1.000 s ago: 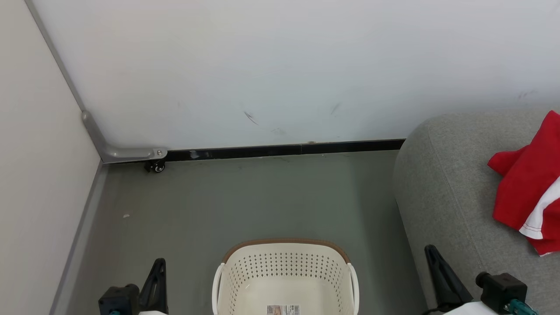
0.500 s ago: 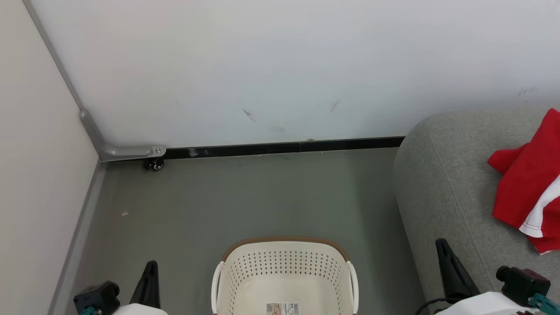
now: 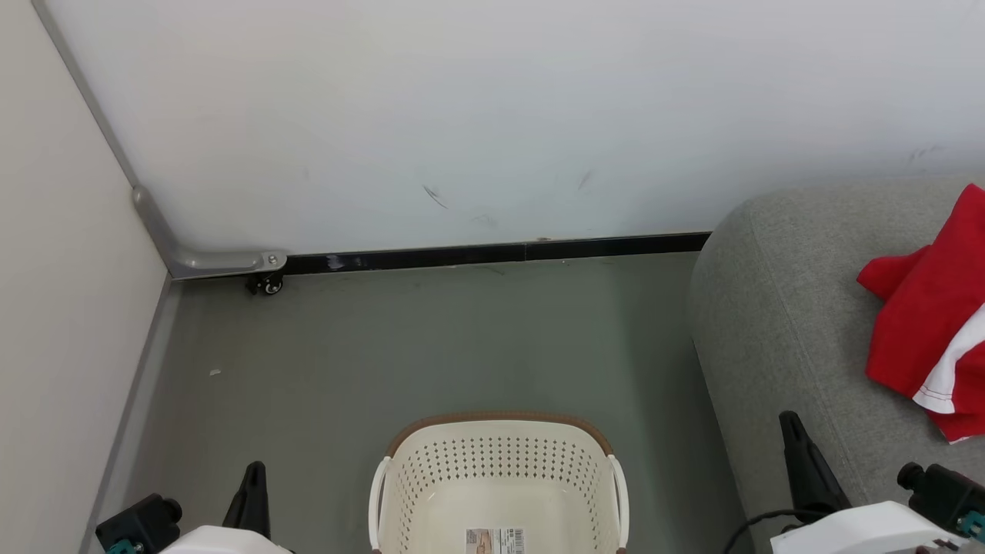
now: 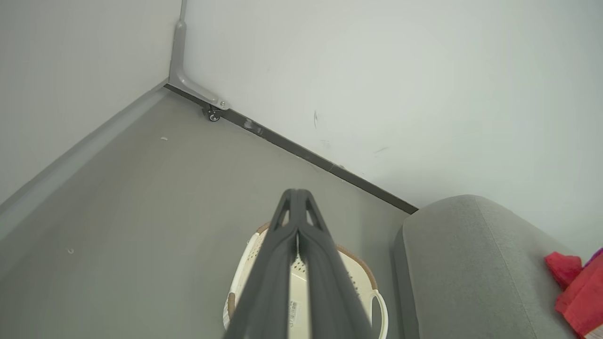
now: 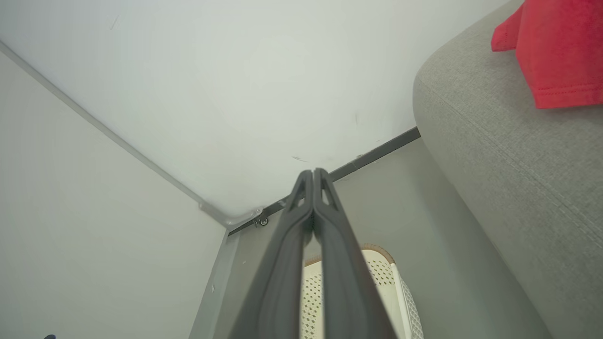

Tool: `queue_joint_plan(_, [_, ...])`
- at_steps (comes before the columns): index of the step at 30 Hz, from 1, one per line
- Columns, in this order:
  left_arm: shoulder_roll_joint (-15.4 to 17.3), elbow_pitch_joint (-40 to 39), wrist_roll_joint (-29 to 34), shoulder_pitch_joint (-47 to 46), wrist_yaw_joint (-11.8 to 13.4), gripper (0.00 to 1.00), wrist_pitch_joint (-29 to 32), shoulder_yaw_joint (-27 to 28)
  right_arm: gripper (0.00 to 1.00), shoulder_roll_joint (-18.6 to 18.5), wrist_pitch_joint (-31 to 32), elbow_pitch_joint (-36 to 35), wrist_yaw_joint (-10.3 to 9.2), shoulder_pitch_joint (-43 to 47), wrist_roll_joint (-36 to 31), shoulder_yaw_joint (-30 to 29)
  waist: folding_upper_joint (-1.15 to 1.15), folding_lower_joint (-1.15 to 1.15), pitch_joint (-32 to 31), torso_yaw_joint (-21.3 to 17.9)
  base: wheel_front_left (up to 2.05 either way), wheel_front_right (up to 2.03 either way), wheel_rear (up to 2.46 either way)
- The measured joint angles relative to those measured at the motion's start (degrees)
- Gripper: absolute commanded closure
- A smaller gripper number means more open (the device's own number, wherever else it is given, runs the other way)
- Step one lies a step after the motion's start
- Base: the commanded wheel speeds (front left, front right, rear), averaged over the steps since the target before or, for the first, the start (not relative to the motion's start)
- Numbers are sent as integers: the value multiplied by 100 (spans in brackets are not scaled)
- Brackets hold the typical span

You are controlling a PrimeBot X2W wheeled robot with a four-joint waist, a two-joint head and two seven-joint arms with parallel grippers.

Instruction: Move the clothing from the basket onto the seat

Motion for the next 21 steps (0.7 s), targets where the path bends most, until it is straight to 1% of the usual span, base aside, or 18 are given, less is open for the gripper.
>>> queue_joint_plan(2, [-26, -8, -208, -2, -92, 100, 51, 63, 100, 0, 59, -11, 0, -60, 253, -23, 0, 15, -5, -6, 0, 0, 0])
queue_joint_plan(4, [-47, -15, -360, -3, -129, 100, 92, 112, 100, 0, 101, -12, 0, -59, 407, -44, 0, 23, -9, -9, 0, 0, 0])
queue_joint_plan(11, [-115, -25, -788, -7, -247, 100, 203, 230, 100, 0, 175, -13, 0, -60, 892, -123, 0, 33, -12, -20, 0, 0, 0])
queue_joint_plan(15, [-141, -27, -1084, -10, -350, 100, 287, 321, 100, 0, 238, -13, 0, -72, 1209, -155, 0, 32, -4, -27, 0, 0, 0])
queue_joint_plan(21, [-182, -26, -1515, -58, -491, 100, 398, 448, 100, 0, 300, -12, 0, -186, 1707, -189, 0, 8, 25, -36, 0, 0, 0])
